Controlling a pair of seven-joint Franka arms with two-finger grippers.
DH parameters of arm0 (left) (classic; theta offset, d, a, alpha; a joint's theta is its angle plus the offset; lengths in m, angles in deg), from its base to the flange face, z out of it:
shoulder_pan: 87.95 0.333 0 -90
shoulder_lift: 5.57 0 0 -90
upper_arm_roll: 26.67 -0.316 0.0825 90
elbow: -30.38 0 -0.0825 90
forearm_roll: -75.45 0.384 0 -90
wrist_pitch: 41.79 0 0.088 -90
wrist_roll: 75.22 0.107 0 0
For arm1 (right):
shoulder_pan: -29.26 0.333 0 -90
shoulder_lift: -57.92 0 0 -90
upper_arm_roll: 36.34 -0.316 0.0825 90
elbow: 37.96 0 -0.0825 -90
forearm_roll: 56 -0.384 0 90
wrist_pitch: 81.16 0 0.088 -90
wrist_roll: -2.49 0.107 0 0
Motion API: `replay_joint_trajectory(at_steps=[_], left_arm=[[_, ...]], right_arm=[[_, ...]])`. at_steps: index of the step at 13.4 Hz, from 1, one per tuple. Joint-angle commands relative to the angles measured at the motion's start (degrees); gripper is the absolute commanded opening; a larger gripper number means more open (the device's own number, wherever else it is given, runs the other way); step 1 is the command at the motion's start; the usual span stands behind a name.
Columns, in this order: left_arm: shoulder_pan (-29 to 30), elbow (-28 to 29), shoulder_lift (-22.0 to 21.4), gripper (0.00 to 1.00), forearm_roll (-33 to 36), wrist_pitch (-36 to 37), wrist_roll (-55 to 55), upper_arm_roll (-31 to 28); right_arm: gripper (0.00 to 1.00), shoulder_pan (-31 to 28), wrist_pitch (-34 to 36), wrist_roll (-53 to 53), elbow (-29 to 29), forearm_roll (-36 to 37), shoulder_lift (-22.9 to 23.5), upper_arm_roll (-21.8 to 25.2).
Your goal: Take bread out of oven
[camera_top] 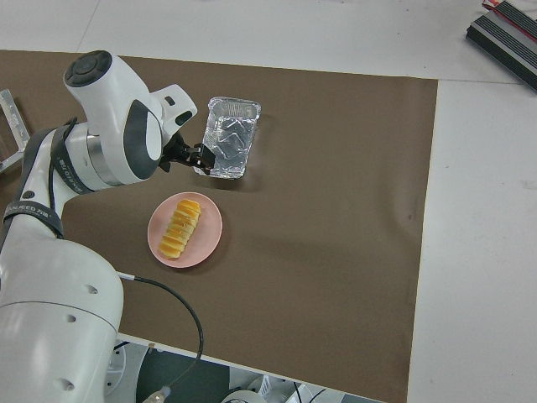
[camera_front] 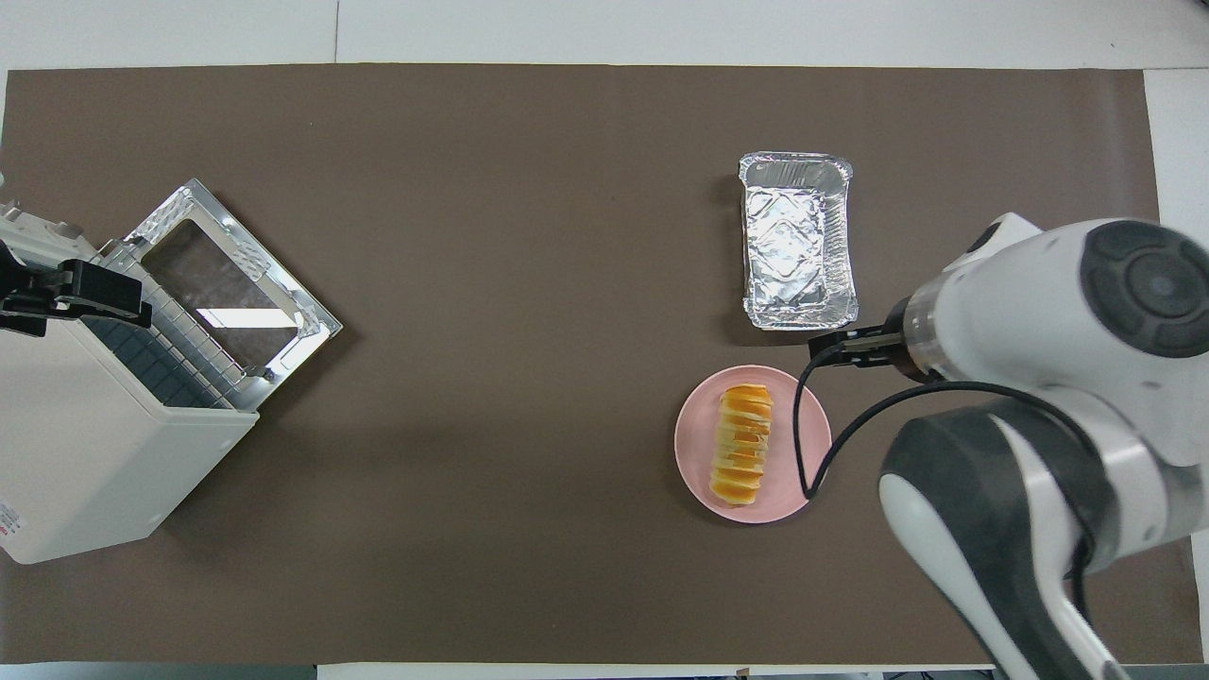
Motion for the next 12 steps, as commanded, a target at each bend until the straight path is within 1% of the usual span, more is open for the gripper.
replay_joint_trajectory(at_steps=[1,2,3,4,5,9,12], left_arm=[[0.4,-0.3,-0.3,1.00,1.0,0.6,0.1,0.2],[0.4,-0.3,-0.3,1.00,1.0,0.6,0.1,0.2],[0.4,-0.3,-0.3,1.00,1.0,0.6,0.1,0.2],[0.4,-0.3,-0.3,1.00,1.0,0.6,0.1,0.2],[0.4,-0.3,-0.3,1.00,1.0,0.6,0.1,0.2],[0.4,-0.3,-0.3,1.00,1.0,0.6,0.1,0.2],[0.4,-0.3,-0.3,1.00,1.0,0.6,0.1,0.2]], right_arm=[[1.00,-5.3,9.3,-9.1,-7.0,-3.8,0.2,-0.3],[1.00,-5.6,12.0,-9.6,-9.4,-3.6,0.1,-0.3],[1.00,-5.7,17.4,-9.5,-12.5,-3.1,0.3,-0.3],[1.00,-6.3,21.2,-9.5,-14.4,-3.0,0.3,-0.3],[1.00,-7.6,22.9,-9.5,-15.3,-2.9,0.2,-0.3],[1.00,-10.5,23.8,-9.6,-16.5,-0.8,0.4,-0.6],[1.00,-10.7,20.8,-9.3,-16.2,-0.5,0.7,-0.5]])
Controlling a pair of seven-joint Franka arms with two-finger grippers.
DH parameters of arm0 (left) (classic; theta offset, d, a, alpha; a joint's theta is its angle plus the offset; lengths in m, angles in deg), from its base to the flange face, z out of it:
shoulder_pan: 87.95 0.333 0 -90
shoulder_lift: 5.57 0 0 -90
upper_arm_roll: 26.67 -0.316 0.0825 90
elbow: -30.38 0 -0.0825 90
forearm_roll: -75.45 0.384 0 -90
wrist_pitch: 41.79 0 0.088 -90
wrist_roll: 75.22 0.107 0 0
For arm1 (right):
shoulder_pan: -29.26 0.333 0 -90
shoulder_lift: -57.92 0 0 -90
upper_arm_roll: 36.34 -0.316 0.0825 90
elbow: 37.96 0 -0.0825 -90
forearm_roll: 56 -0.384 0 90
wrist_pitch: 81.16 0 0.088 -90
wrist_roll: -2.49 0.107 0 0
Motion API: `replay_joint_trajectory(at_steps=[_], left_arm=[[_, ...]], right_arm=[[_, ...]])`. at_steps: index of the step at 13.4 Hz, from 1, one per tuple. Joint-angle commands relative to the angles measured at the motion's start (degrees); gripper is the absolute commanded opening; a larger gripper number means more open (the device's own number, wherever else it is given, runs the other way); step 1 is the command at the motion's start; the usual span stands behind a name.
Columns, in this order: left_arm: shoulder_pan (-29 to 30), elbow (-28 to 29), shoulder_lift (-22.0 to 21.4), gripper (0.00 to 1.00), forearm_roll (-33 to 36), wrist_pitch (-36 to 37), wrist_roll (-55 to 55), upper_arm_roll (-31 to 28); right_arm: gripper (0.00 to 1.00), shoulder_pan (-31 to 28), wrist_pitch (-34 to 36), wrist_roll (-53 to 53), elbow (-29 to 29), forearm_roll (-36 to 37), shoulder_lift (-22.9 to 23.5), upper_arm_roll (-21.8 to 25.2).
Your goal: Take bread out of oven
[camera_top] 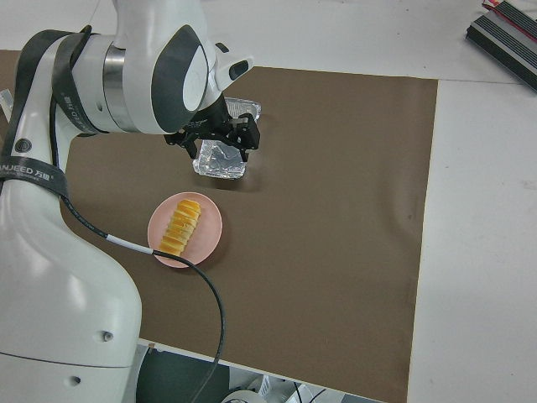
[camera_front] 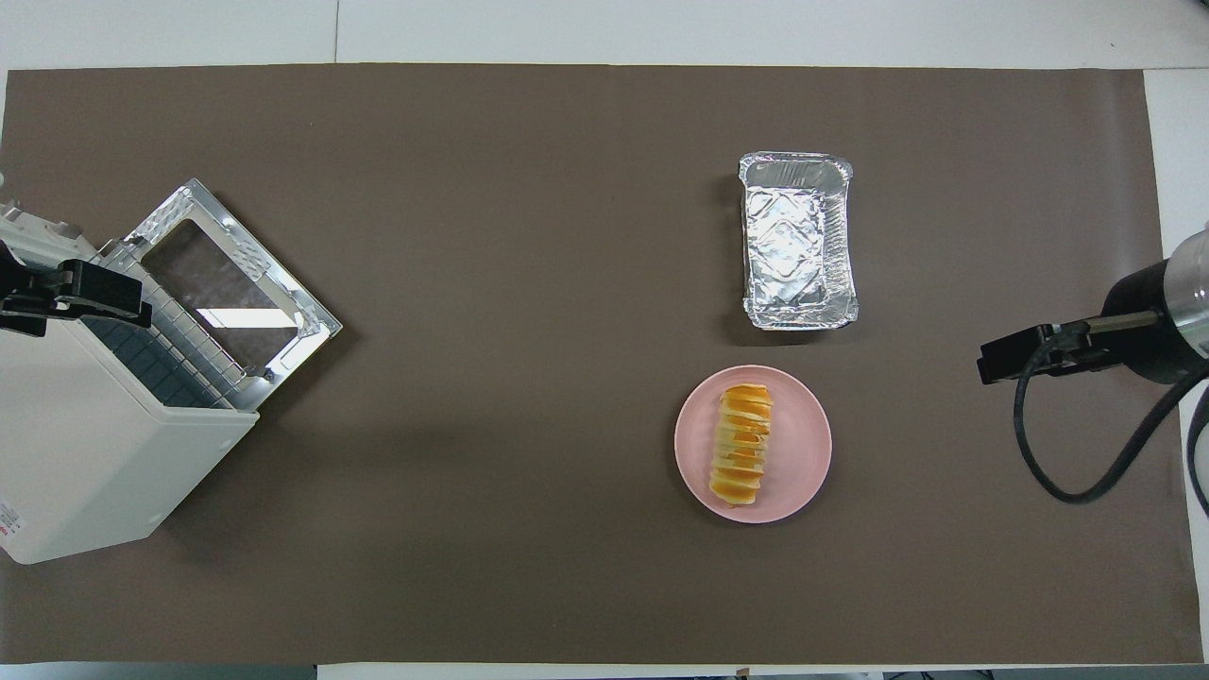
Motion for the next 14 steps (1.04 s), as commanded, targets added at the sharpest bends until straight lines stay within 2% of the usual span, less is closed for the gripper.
replay_joint_trajectory(at_steps=[1,5,14], left_arm=[[0.4,-0.3,-0.3,1.00,1.0,0.6,0.1,0.2],[0.4,-0.3,-0.3,1.00,1.0,0.6,0.1,0.2],[0.4,-0.3,-0.3,1.00,1.0,0.6,0.1,0.2]], right_arm=[[1.00,-1.4,-1.5,-0.8,-1.0,0.9,1.1,-0.8],[1.00,-1.5,-2.3,-0.9,-1.2,3.2,2.4,-0.9],[1.00,-2.3,-0.3,-1.0,-2.9,2.5,2.8,-0.8]])
